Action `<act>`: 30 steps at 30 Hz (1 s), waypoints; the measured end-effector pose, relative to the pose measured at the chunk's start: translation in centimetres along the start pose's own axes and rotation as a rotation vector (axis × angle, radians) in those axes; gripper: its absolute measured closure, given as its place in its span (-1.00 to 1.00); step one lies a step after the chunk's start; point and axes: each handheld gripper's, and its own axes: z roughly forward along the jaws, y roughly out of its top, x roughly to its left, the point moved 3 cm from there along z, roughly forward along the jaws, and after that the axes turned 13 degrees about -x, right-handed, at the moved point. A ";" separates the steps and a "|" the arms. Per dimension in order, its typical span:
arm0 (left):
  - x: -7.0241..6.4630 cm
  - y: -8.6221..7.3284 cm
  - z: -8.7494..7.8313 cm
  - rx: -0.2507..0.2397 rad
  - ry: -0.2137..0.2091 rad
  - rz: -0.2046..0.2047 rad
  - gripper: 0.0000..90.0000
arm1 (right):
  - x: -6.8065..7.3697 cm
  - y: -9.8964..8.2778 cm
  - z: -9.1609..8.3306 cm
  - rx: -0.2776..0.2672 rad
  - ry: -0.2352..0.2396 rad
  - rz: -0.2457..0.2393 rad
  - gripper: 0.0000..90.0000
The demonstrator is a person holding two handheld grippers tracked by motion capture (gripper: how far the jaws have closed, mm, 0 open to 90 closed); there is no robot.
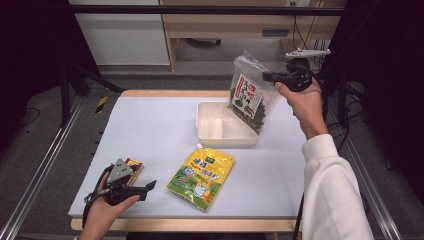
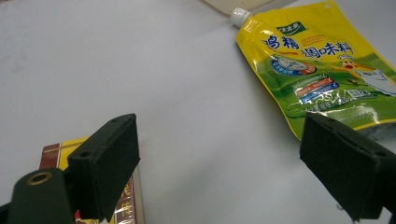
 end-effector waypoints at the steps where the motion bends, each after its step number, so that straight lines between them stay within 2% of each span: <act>1: 0.0 0.0 0.0 0.000 -0.001 0.000 -0.74 | 0.0 0.0 0.1 -0.023 0.003 -0.001 0.98; 4: 0.0 0.0 0.0 0.000 -0.003 0.000 -0.74 | -0.2 -0.5 0.2 -0.042 0.005 0.008 0.98; 6: 0.0 0.0 0.0 0.003 -0.005 0.004 -0.74 | -0.6 -1.7 0.3 -0.061 0.008 0.028 0.98; 10: 0.0 0.0 0.0 0.004 -0.001 0.003 -0.74 | -0.8 -2.5 0.2 -0.043 0.007 0.041 0.97; 13: 0.0 0.1 0.0 0.004 -0.002 0.004 -0.74 | -0.9 -2.9 0.2 -0.034 0.024 0.065 0.97; 30: 0.0 0.0 0.0 0.006 -0.005 0.006 -0.74 | -1.0 -5.1 0.3 0.004 0.044 0.086 0.96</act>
